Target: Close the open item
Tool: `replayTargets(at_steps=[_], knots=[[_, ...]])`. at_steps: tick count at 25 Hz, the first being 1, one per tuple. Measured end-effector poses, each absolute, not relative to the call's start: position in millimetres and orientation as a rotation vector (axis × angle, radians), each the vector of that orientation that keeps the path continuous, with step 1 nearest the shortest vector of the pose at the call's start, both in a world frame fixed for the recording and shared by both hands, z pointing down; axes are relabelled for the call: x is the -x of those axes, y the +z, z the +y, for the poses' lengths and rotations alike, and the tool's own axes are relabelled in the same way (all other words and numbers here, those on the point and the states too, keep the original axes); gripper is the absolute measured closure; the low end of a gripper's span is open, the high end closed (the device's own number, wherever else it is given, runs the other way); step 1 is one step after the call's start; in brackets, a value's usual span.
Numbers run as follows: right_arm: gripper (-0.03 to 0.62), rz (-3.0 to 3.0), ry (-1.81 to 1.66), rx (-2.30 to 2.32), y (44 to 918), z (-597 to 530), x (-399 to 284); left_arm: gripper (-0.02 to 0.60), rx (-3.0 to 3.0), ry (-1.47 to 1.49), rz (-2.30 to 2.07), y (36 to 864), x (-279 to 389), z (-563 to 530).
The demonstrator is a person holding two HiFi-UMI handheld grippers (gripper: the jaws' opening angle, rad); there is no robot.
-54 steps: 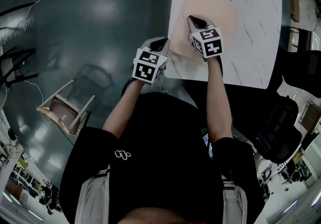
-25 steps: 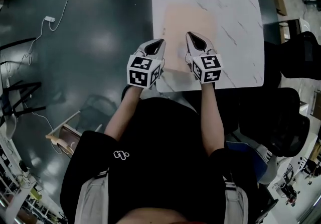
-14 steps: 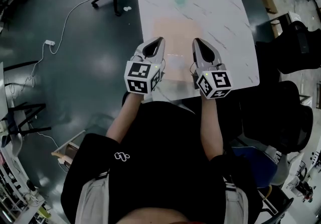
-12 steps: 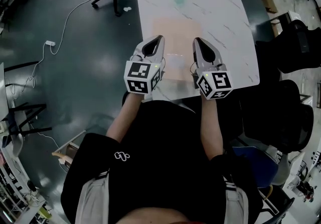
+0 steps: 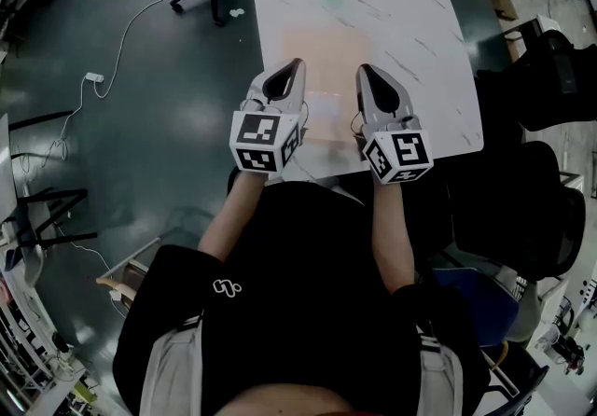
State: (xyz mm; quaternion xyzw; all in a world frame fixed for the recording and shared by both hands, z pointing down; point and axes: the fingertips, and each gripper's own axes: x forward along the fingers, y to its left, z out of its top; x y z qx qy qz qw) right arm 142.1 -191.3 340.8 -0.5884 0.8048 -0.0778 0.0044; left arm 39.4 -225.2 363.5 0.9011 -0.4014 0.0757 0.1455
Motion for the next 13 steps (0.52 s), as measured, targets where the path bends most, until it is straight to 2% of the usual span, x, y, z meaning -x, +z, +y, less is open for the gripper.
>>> replayTargets(at_steps=[13], knots=[[0.594, 2.544, -0.240, 1.827, 338.9, -185.0, -141.2, 0.581, -2.580, 0.217, -1.164, 366.4, -37.8, -215.1]])
